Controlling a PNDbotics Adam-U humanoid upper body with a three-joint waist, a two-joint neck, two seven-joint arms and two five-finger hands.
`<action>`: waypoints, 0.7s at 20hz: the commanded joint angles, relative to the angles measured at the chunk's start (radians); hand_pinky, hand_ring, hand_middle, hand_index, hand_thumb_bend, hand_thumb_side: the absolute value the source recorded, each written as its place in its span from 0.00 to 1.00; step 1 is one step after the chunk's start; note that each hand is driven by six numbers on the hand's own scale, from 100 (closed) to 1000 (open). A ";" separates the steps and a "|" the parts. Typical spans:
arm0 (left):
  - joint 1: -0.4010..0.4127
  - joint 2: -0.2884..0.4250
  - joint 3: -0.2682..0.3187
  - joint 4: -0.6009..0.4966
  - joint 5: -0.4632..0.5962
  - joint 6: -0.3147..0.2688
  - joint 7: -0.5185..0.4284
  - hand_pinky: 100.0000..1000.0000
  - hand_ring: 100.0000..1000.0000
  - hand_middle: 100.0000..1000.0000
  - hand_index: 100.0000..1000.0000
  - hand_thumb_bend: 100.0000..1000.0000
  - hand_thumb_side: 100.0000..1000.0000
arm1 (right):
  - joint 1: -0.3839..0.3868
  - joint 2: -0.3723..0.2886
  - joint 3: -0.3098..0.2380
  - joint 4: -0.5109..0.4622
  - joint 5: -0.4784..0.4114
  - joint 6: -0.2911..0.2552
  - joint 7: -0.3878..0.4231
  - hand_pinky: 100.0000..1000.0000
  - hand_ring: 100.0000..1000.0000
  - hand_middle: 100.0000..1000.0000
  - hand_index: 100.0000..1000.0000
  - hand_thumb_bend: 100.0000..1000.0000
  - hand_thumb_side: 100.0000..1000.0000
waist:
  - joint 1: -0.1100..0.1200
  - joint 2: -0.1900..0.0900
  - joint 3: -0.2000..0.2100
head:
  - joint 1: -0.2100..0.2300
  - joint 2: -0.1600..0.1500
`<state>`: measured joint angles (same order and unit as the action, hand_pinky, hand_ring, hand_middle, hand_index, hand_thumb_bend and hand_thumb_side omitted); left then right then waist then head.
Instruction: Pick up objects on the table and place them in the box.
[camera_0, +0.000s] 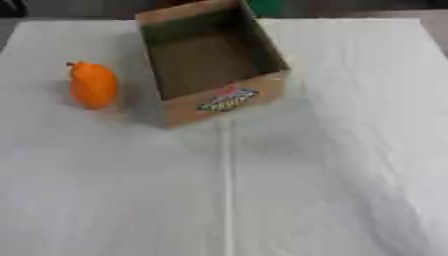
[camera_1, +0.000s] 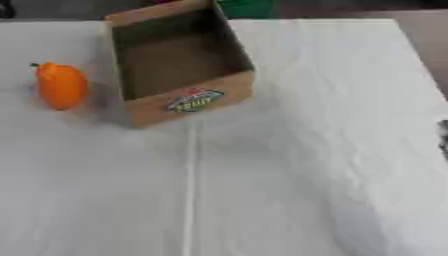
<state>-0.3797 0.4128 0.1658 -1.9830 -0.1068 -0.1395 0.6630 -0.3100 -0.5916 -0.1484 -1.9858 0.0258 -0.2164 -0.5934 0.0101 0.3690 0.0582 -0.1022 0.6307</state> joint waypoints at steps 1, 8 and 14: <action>-0.005 0.012 0.014 -0.017 -0.001 0.001 0.006 0.41 0.51 0.61 0.76 0.00 0.60 | 0.000 -0.010 -0.017 -0.014 0.001 0.005 -0.007 0.75 0.78 0.77 0.83 0.00 1.00 | 0.000 -0.018 -0.001 | 0.004 -0.010; -0.020 0.059 0.018 -0.017 -0.069 0.094 -0.040 0.41 0.52 0.64 0.81 0.00 0.63 | 0.003 -0.012 -0.017 -0.014 0.002 0.004 -0.007 0.75 0.78 0.77 0.83 0.00 1.00 | 0.002 -0.025 0.000 | -0.005 -0.005; -0.132 0.240 -0.042 0.067 -0.392 0.376 -0.434 0.41 0.58 0.71 0.86 0.07 0.78 | 0.007 -0.020 -0.012 -0.014 0.002 0.006 -0.002 0.75 0.78 0.77 0.83 0.00 1.00 | 0.007 -0.035 0.001 | -0.026 0.011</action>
<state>-0.4948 0.5827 0.1342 -1.9283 -0.4290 0.1926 0.3192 -0.2984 -0.5849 -0.1539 -1.9858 0.0258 -0.2119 -0.5967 0.0174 0.3569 0.0582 -0.1233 0.6350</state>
